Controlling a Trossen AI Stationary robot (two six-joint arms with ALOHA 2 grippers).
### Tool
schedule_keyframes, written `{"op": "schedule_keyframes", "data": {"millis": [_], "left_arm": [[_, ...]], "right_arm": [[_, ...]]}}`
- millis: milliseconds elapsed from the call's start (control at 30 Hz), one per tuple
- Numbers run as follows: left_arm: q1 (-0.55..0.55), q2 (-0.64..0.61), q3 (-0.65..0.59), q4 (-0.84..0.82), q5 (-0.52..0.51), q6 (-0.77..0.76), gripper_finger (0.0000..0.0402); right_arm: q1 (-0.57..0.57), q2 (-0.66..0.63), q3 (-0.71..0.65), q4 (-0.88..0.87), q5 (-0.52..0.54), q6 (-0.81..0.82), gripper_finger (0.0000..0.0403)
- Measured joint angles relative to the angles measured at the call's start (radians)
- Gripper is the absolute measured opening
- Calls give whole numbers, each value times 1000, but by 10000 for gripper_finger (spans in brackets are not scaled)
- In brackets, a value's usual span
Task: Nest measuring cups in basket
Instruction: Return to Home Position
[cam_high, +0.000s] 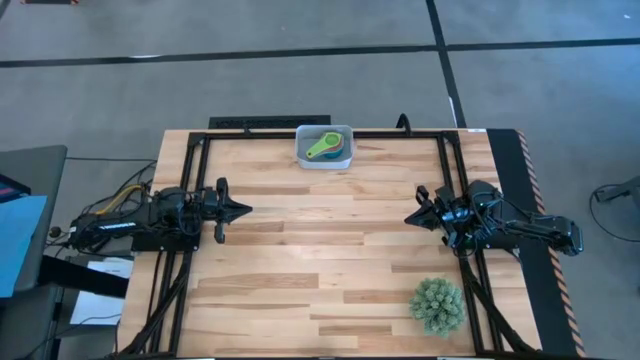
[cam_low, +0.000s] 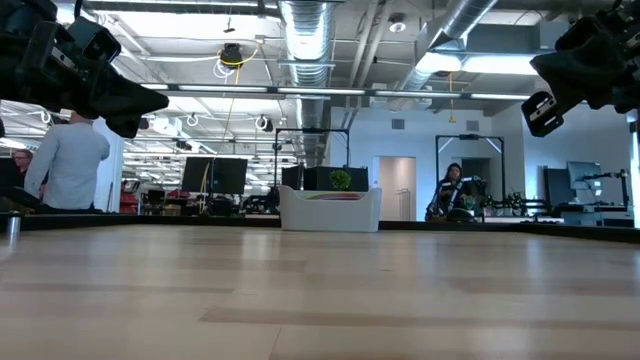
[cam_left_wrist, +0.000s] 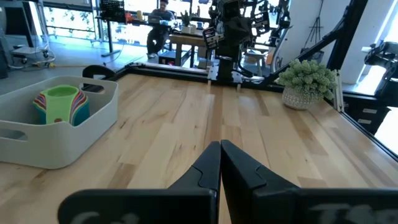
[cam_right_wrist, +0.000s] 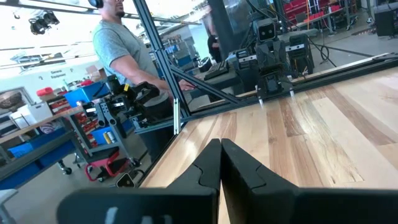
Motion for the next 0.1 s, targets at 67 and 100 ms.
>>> {"op": "schedule_keyframes", "data": {"millis": [67,100], "left_arm": [[0,0,0,0,0,0,0],[0,0,0,0,0,0,0]], "right_arm": [[0,0,0,0,0,0,36],[0,0,0,0,0,0,36]]}}
